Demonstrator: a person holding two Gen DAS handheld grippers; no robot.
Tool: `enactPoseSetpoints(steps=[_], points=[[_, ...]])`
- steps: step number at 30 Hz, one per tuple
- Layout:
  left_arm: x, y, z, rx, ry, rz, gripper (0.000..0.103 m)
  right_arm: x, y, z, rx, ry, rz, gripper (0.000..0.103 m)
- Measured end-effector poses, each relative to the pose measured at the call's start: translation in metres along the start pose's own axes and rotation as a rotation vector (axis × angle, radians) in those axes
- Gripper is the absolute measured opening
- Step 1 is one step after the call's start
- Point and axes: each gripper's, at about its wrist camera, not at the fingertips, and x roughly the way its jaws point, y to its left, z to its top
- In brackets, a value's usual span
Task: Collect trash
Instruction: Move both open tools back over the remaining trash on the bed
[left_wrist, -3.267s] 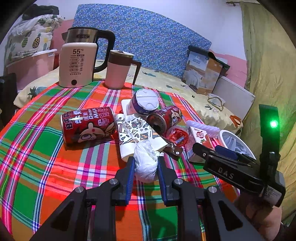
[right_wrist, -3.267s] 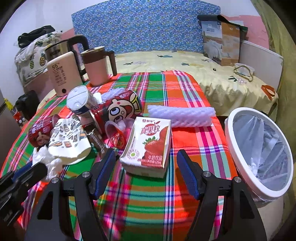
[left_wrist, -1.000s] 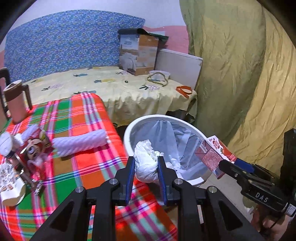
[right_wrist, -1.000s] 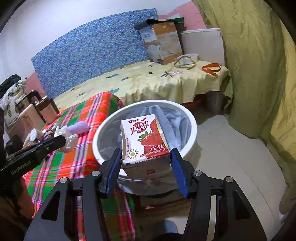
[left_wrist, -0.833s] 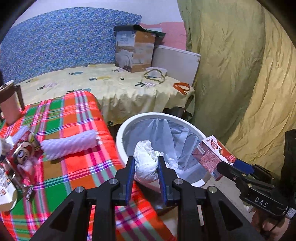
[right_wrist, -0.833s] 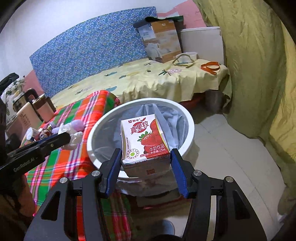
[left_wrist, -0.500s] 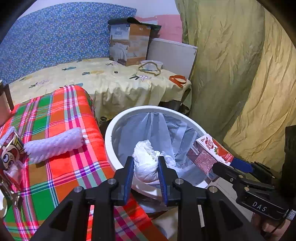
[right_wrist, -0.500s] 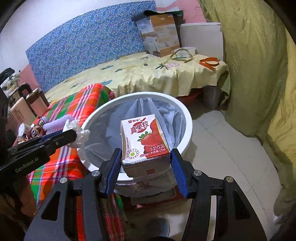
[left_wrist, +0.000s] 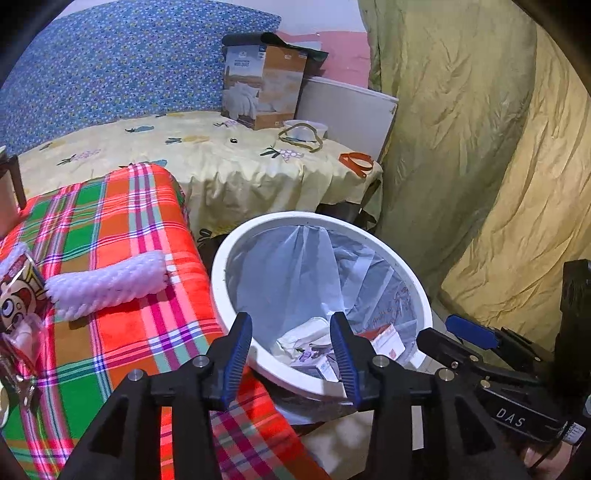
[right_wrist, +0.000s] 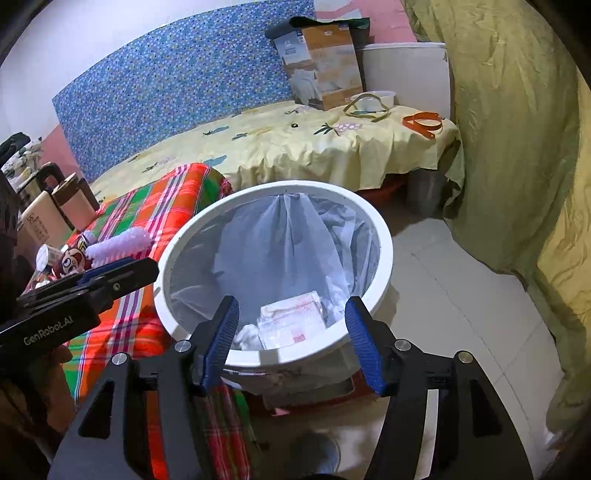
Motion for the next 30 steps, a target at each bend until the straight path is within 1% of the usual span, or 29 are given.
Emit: enactPoseSetpoints(steps=[5, 8, 11, 13, 15, 21, 30], points=[[-0.018, 0.007, -0.007, -0.021, -0.019, 0.025, 0.044, -0.007, 0.008, 0.0, -0.018, -0.031, 0.021, 0.063], [-0.032, 0.013, -0.014, -0.033, -0.038, 0.061, 0.044, -0.015, 0.015, -0.003, -0.039, -0.05, 0.042, 0.066], [-0.049, 0.018, -0.022, -0.041, -0.055, 0.076, 0.044, -0.018, 0.024, -0.005, -0.06, -0.044, 0.078, 0.066], [-0.06, 0.02, -0.028, -0.035, -0.069, 0.107, 0.044, -0.021, 0.031, -0.007, -0.068, -0.037, 0.114, 0.066], [-0.072, 0.022, -0.034, -0.031, -0.084, 0.117, 0.044, -0.024, 0.038, -0.01, -0.081, -0.032, 0.141, 0.066], [-0.104, 0.029, -0.054, -0.029, -0.096, 0.165, 0.044, -0.031, 0.063, -0.018, -0.125, -0.02, 0.218, 0.066], [-0.14, 0.063, -0.078, -0.091, -0.11, 0.219, 0.044, -0.034, 0.094, -0.024, -0.173, -0.011, 0.286, 0.066]])
